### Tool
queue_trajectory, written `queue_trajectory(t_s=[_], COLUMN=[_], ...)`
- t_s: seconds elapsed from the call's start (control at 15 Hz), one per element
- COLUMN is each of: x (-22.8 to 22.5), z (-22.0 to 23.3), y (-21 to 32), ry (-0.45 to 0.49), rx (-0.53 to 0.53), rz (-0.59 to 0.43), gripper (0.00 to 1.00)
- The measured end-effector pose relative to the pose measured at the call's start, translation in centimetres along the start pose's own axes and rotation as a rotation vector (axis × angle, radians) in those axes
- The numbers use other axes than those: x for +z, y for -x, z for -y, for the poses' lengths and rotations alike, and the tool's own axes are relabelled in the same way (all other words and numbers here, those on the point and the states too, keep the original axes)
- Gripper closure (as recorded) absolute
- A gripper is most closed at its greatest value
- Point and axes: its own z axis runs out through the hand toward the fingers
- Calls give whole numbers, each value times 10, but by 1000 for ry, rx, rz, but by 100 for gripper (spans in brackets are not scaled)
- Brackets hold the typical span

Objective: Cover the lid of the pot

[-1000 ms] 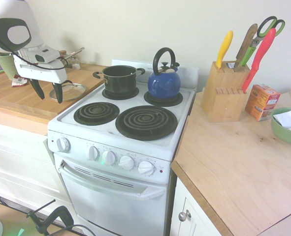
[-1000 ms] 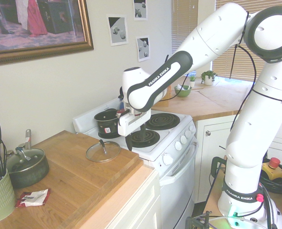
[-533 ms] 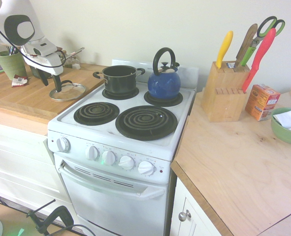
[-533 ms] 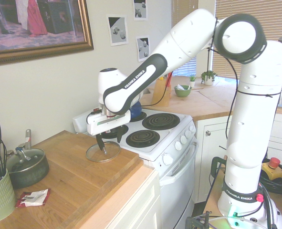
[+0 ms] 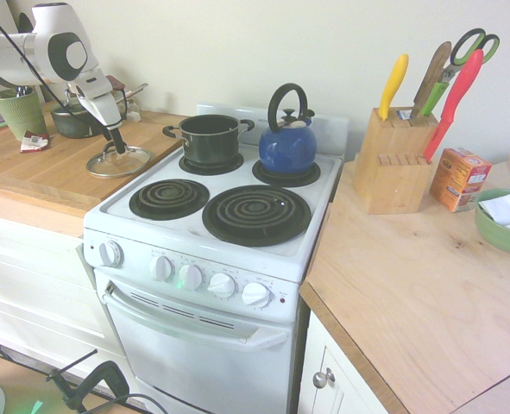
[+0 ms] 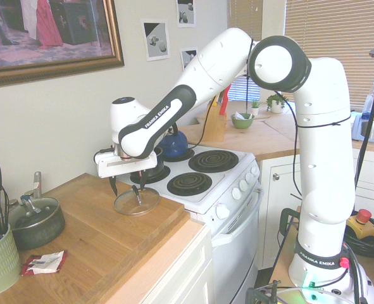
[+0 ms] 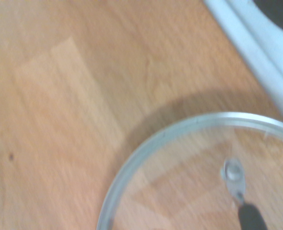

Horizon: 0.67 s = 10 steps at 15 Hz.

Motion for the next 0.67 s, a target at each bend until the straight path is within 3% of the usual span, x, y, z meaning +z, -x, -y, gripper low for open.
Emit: queue_trajectory(t_s=[0.07, 0.67], x=[1, 7], z=[0, -4], y=[0, 8], ry=[8, 48], rx=[3, -3], rz=[-1, -2], gripper=[100, 100])
